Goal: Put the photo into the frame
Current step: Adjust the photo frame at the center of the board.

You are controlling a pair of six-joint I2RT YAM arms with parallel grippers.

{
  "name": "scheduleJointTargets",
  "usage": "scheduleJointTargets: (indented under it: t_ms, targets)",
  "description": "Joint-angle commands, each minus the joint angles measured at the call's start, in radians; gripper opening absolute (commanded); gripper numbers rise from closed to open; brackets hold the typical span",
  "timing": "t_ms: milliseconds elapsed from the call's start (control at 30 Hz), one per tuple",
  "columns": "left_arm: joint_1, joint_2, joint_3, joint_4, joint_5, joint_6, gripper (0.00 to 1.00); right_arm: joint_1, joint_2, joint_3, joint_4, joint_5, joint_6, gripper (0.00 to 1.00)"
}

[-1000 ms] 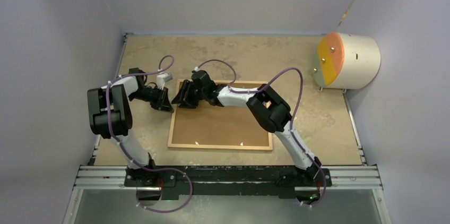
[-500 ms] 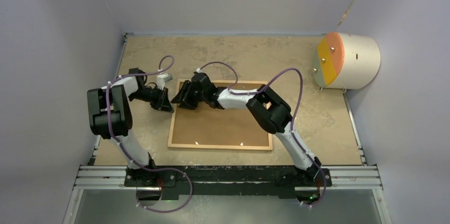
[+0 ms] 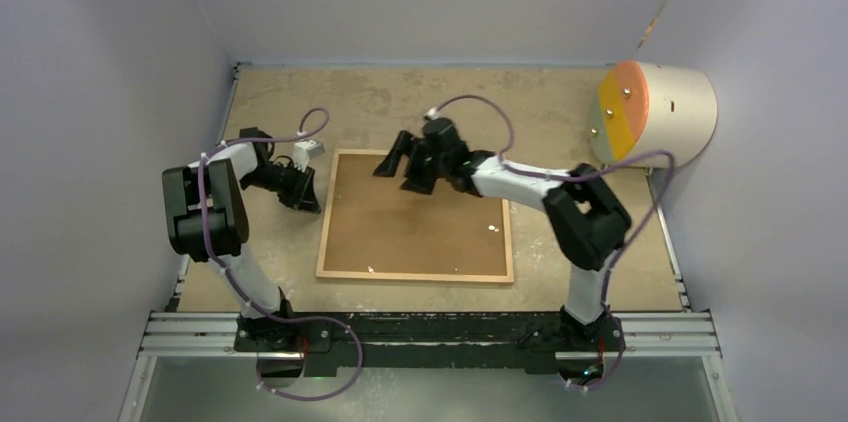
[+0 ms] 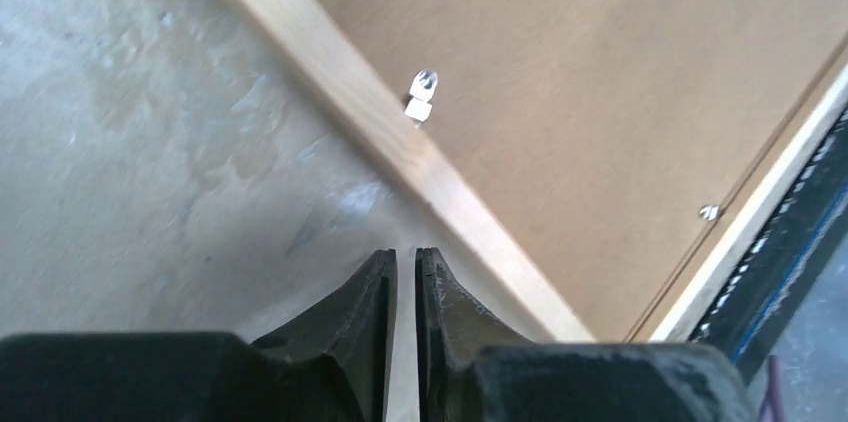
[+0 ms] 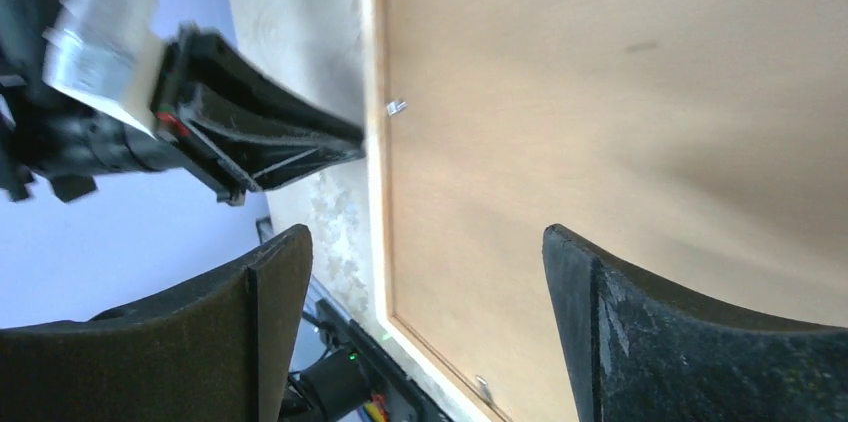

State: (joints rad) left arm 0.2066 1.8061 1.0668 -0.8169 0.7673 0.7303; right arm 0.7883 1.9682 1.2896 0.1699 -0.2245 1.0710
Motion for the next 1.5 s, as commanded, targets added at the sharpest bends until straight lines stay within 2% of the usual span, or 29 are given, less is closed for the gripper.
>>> scheduleJointTargets:
  t_ms: [0, 100, 167, 300, 467, 667, 833, 967, 1033, 1167, 1267, 1367, 1467]
  targets:
    - [0.027, -0.008, 0.017, -0.026, -0.107, 0.134, 0.21, -0.202, -0.280, -0.166, -0.158, 0.086, -0.150, 0.91]
    - [0.024, -0.038, -0.035, -0.001, -0.162, 0.167, 0.25, -0.372, -0.434, -0.290, -0.243, 0.155, -0.218, 0.98]
    - [0.024, -0.047, -0.065, 0.014, -0.193, 0.182, 0.25, -0.462, -0.509, -0.364, -0.270, 0.189, -0.254, 0.99]
    - [0.017, -0.073, -0.127, 0.013, -0.214, 0.214, 0.26, -0.586, -0.548, -0.436, -0.276, 0.195, -0.309, 0.99]
    - [-0.024, -0.128, -0.199, 0.020, -0.249, 0.234, 0.26, -0.619, -0.483, -0.476, -0.203, 0.137, -0.315, 0.99]
    - [-0.118, -0.155, -0.247, 0.048, -0.267, 0.202, 0.27, -0.600, -0.330, -0.423, -0.062, 0.007, -0.277, 0.99]
    - [-0.194, -0.157, -0.257, 0.074, -0.255, 0.152, 0.27, -0.493, -0.163, -0.233, -0.085, -0.032, -0.265, 0.99]
    - [-0.243, -0.158, -0.241, 0.076, -0.225, 0.112, 0.27, -0.402, 0.016, 0.016, -0.135, -0.061, -0.261, 0.99]
    - [-0.283, -0.162, -0.228, 0.061, -0.218, 0.104, 0.31, -0.355, 0.119, 0.203, -0.162, -0.073, -0.263, 0.98]
    - [-0.347, -0.206, -0.201, 0.023, -0.229, 0.090, 0.44, -0.325, 0.339, 0.618, -0.386, -0.044, -0.328, 0.99]
    - [-0.346, -0.234, -0.131, -0.076, -0.251, 0.154, 0.53, -0.333, 0.416, 0.814, -0.534, 0.045, -0.392, 0.99]
    - [-0.312, -0.262, -0.062, -0.149, -0.281, 0.236, 0.57, -0.349, 0.357, 0.839, -0.604, 0.198, -0.437, 0.99]
    - [-0.241, -0.235, 0.052, -0.204, -0.284, 0.276, 0.59, -0.370, 0.220, 0.708, -0.580, 0.286, -0.446, 0.99]
